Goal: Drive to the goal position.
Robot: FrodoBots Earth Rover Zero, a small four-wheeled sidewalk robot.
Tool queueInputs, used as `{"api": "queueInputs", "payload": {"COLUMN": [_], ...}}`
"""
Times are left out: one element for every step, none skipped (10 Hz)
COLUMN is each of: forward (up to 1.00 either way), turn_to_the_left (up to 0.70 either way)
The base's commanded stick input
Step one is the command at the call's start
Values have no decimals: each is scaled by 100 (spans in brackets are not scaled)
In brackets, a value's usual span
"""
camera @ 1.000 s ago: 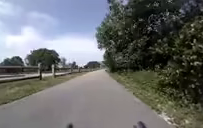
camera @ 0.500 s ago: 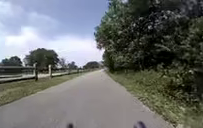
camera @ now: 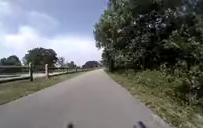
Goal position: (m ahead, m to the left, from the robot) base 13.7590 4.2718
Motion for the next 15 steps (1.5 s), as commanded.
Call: {"api": "queueInputs", "payload": {"forward": [70, 70, 70, 70, 70, 70, 70, 70, 70, 70, 70, 70, 70, 70, 70], "turn_to_the_left": [0, 0, 0, 0, 0, 0, 0, 4, 12, 14, 9, 0, 0, 14, 11]}}
